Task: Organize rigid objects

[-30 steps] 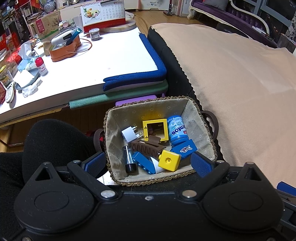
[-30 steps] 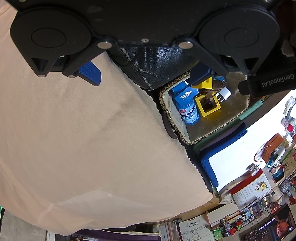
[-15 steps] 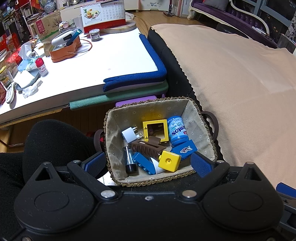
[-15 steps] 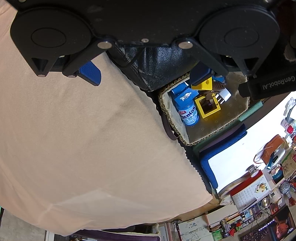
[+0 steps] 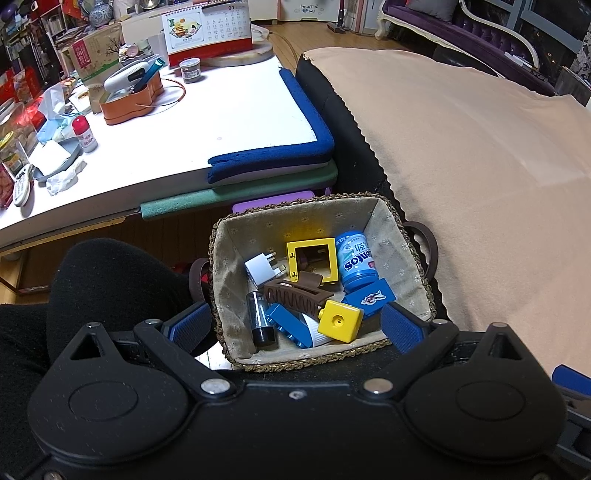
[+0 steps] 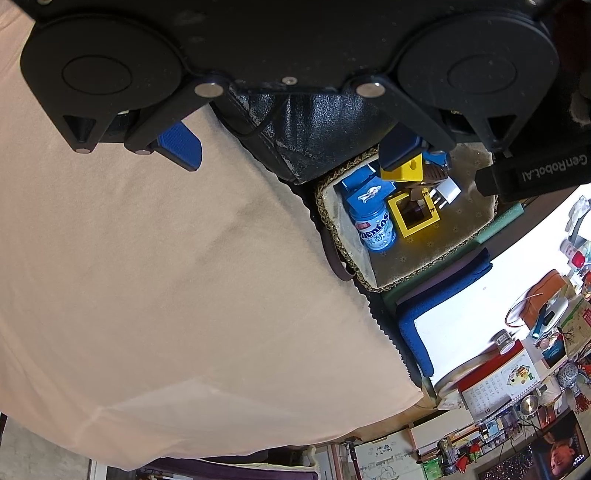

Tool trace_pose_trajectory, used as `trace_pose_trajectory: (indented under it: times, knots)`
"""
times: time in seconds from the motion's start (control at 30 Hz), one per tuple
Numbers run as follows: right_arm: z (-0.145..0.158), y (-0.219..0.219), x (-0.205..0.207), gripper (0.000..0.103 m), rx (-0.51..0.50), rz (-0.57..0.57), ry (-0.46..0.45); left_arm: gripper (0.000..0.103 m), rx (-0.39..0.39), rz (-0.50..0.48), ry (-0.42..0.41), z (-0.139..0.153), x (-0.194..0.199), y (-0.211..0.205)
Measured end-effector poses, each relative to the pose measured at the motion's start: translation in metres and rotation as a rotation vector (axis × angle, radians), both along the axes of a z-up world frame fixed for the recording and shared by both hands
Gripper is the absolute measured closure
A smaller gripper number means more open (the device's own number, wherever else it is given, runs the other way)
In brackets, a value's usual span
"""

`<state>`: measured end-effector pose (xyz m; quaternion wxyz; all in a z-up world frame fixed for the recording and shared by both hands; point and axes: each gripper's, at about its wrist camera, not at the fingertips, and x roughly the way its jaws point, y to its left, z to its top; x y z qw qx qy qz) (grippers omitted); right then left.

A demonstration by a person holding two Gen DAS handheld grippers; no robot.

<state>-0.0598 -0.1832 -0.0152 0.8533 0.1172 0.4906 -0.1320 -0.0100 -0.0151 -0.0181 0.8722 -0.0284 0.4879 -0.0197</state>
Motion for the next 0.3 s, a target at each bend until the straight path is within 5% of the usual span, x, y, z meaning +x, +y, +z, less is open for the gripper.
trace_pose_trajectory:
  times: [0.3]
  knots:
    - [-0.0002,0.0003,-0.0003,0.000,0.000,0.000,0.001,0.008,0.005,0.001,0.000,-0.0010,0.0003,-0.0001]
